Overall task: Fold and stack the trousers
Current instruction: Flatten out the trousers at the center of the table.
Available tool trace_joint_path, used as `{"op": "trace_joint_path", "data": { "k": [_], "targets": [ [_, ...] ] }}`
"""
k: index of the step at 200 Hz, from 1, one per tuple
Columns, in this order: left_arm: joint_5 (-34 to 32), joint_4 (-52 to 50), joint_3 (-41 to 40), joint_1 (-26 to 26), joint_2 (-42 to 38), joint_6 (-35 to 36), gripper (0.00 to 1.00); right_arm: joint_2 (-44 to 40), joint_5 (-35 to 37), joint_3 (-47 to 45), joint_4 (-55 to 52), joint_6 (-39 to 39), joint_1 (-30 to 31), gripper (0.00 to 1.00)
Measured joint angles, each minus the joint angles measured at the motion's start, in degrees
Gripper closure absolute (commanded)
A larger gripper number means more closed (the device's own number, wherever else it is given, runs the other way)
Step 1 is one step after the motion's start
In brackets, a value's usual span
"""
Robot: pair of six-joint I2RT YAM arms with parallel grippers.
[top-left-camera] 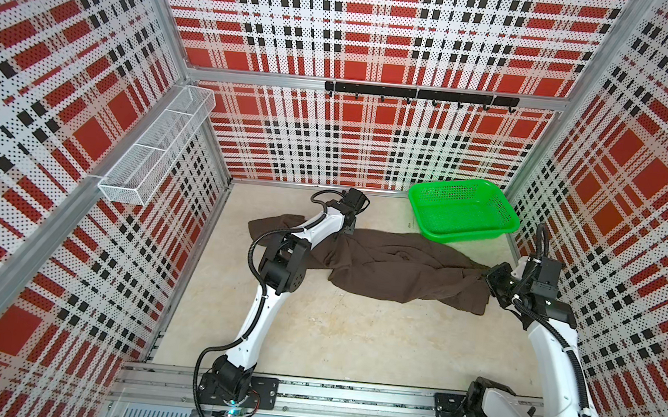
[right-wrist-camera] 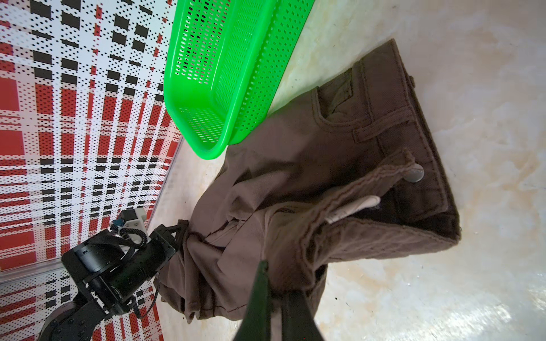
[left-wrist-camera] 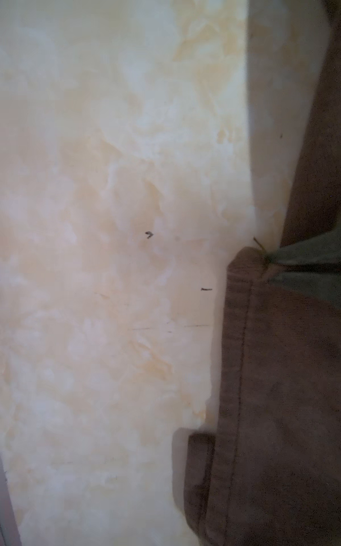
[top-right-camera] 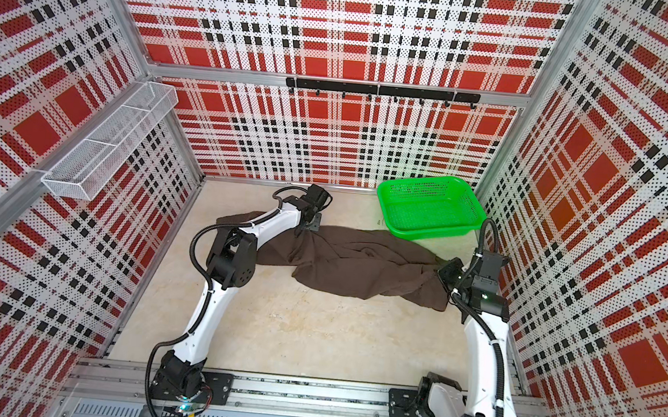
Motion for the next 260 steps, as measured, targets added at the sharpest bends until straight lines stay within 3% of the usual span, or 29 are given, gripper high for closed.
{"op": "trace_joint_path", "data": {
  "k": [37,72,107,128,158,207,232,260],
  "targets": [
    [-2.6,-0.2,-2.6,0.8,-7.9,-0.2,0.95,1.0,0.4,3.0,-0.9,0.0,0.0,1.0],
    [-3.3,4.0,-13.9,6.2,-29.9,-1.4,0.97,2.0,0.6,7.1,-2.1,-0.7,-1.4,1.0],
    [-0.9,12.1,-31.8,22.7,-54.4,-3.6,0.97,2.1,0.2,8.2,-2.2,-1.6,-4.8,1.0],
    [1.4,15.1,-41.1,34.5,-62.1,-4.5,0.94,3.0,0.6,8.1,-1.6,-1.6,-5.9,1.0],
    [7.8,16.8,-50.9,43.3,-63.8,-4.8,0.92,5.4,1.3,7.1,0.1,-1.3,-6.3,1.0],
    [16.2,17.3,-56.5,44.2,-61.2,-4.9,1.0,8.2,2.7,6.5,1.4,-0.7,-6.4,1.0],
    [18.2,17.8,-53.9,43.7,-59.1,-5.4,1.0,10.2,3.1,7.1,2.5,0.3,-6.4,1.0],
    [19.9,16.0,-39.6,41.5,-51.4,-6.5,1.0,16.9,2.4,16.4,0.7,2.2,-6.4,1.0]
  ]
}}
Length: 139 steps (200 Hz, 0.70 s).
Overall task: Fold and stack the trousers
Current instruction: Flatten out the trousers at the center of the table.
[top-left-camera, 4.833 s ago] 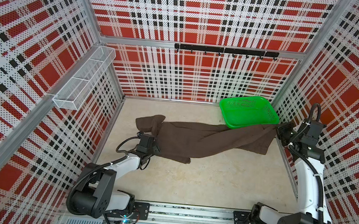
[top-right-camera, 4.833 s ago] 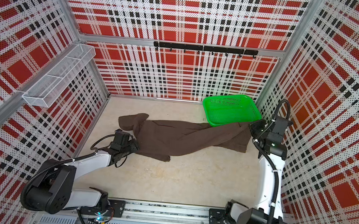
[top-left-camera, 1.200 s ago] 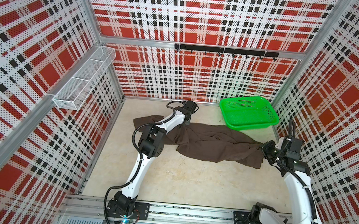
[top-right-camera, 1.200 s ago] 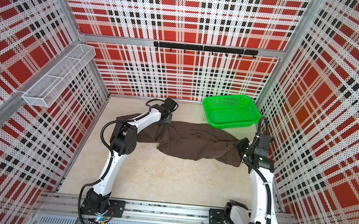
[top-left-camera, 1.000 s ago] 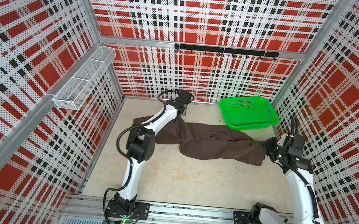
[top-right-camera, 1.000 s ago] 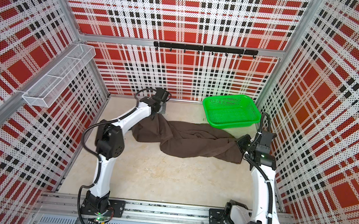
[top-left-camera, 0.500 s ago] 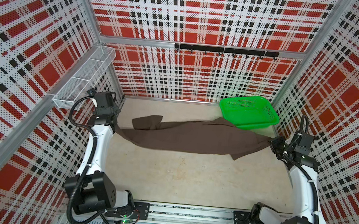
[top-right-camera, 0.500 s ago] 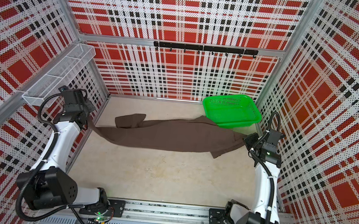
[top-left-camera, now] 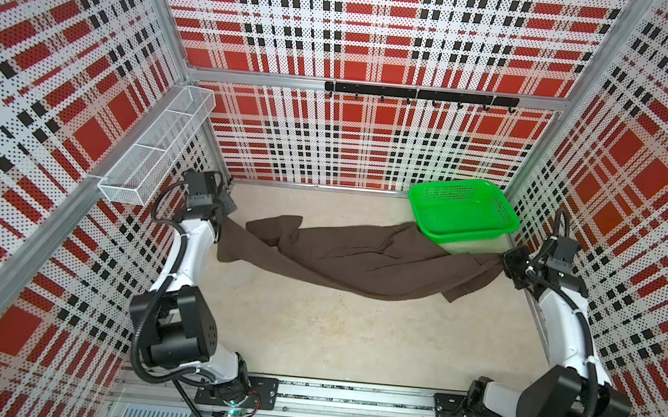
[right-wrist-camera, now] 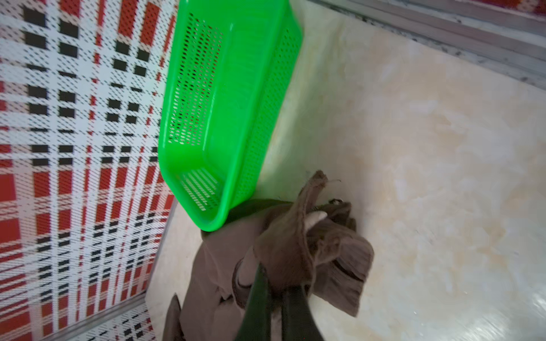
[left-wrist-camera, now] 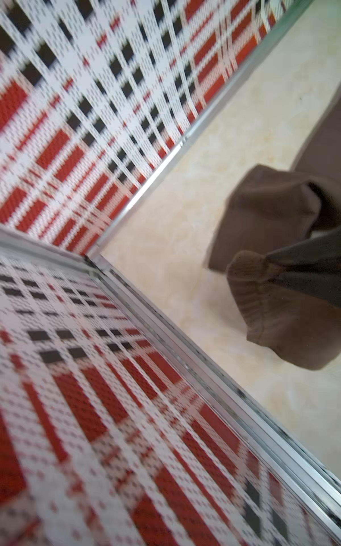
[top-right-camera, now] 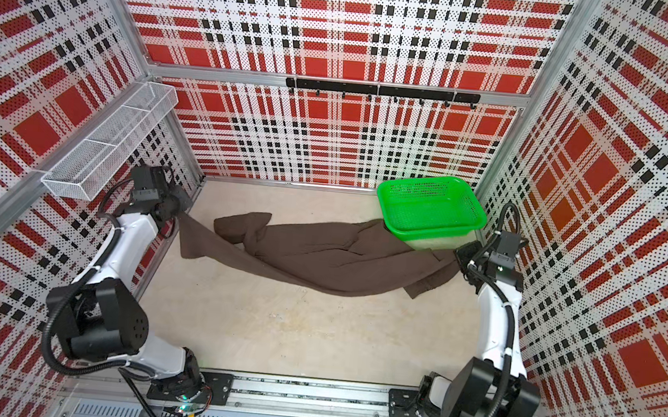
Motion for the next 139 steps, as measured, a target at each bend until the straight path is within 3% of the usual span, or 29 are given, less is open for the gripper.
{"op": "trace_joint_path", "data": {
  "k": [33,57,73,107,139],
  "targets": [
    [2.5,-2.7,23.0,-1.9,7.4,-1.4,1.0,5.1,0.5,21.0,-3.4,0.7,0.0,1.0],
    [3.3,-2.1,27.1,0.4,4.8,-1.9,1.0,2.7,2.7,28.1,-3.9,-0.8,0.0,1.0],
    [3.4,-0.3,19.8,3.8,-0.8,-2.2,1.0,-1.4,4.2,24.9,-4.3,-1.9,-0.3,1.0],
    [5.1,7.9,-8.2,11.3,-13.8,-0.4,1.0,-9.0,6.6,5.0,-4.8,-3.5,-2.0,1.0],
    [6.8,21.5,-21.4,13.9,-20.4,1.7,1.0,-9.7,7.9,-11.9,-6.8,-3.8,-4.9,1.0]
  ]
}}
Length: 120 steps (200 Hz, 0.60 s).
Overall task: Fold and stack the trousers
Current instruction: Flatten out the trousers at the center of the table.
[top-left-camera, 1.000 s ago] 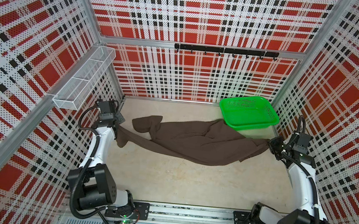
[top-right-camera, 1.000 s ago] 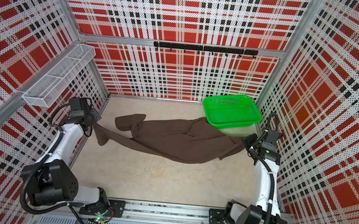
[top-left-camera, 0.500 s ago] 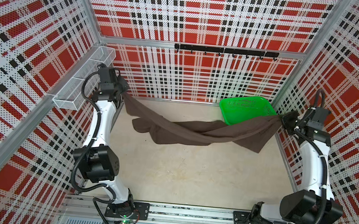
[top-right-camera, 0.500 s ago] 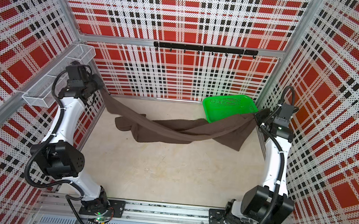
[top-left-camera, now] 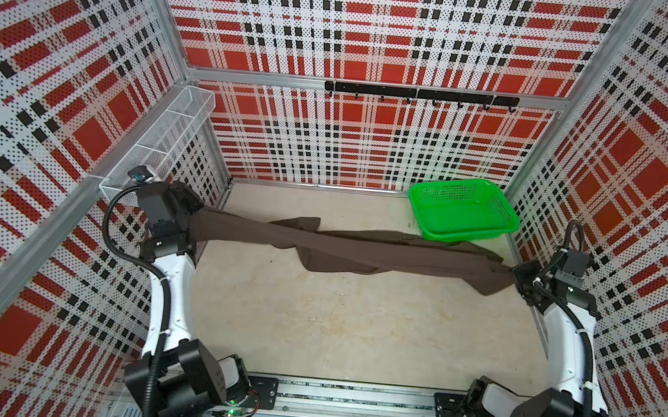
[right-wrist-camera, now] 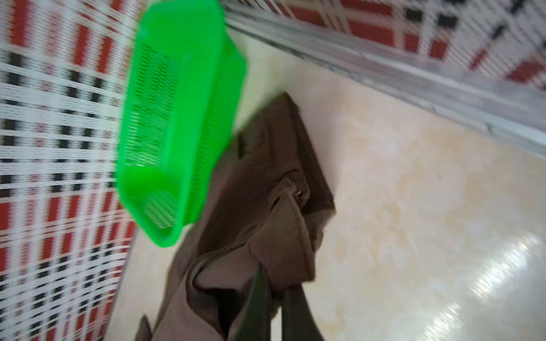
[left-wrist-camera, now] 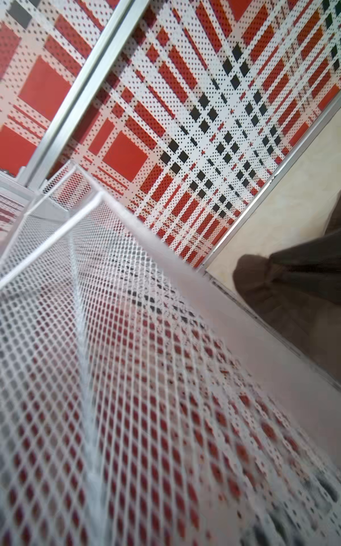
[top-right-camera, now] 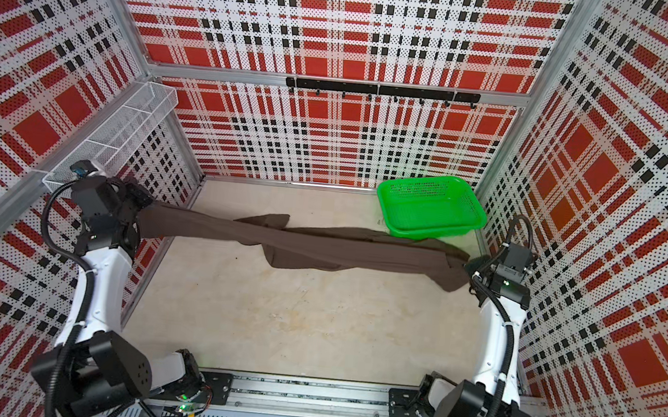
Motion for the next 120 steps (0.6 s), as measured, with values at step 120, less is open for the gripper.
{"op": "trace_joint_path", "data": {
  "k": [120],
  "targets": [
    [-1.6,-4.2,-1.2,-7.7,6.2,-0.1,1.0,-3.0,-2.7,-7.4,3.7,0.7,-2.3,1.0]
  ]
}}
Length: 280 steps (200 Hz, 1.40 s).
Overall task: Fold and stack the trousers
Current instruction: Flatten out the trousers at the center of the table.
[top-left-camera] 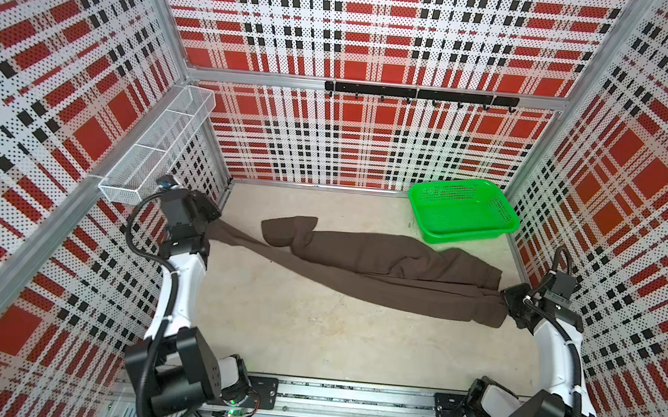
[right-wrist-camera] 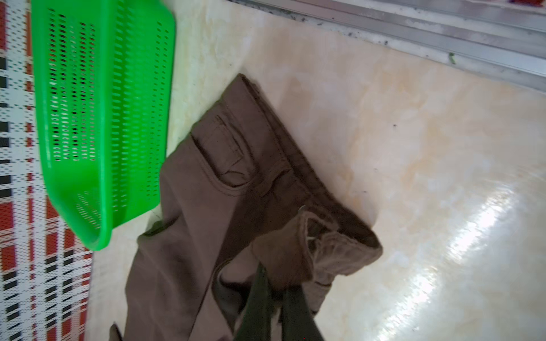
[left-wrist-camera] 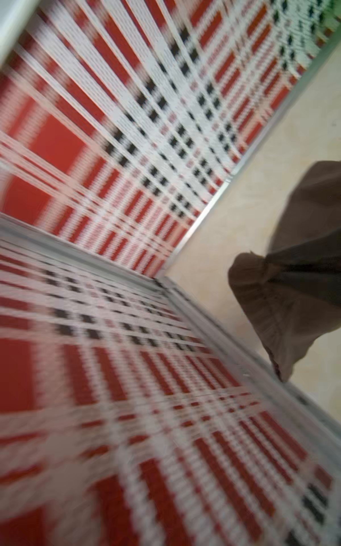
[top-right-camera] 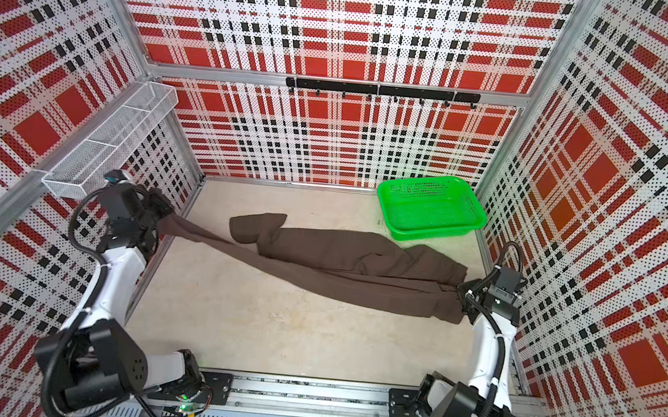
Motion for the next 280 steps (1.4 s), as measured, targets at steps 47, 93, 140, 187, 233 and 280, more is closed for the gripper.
{"op": "trace_joint_path", "data": {
  "k": [47,93,140,187,233,280],
  "targets": [
    [-4.0,-14.2,10.7,-8.9,5.8,-2.1,1.0,1.8,-3.3,11.6,0.3,0.6,0.0,1.0],
    [-5.8,-13.4,5.8,-3.4,0.0,-3.2,1.0,1.4,-1.0,11.3,0.9,0.6,0.0,1.0],
    [-5.8,-15.6,0.3,1.4,0.9,-3.3,1.0,3.3,0.4,8.5,1.2,2.4,-0.2,1.0],
    [-3.8,-17.0,14.6,-2.2,4.5,-4.2,1.0,10.2,-3.4,25.0,0.9,5.1,-0.2,1.0],
    [-3.0,-14.2,4.2,3.2,-5.0,-3.0,1.0,1.5,1.3,20.4,2.0,3.1,-1.0,1.0],
    [-4.2,-16.9,-9.5,8.8,-3.5,-0.8,1.0,1.8,10.5,3.1,-2.1,1.6,-2.2,1.0]
  ]
}}
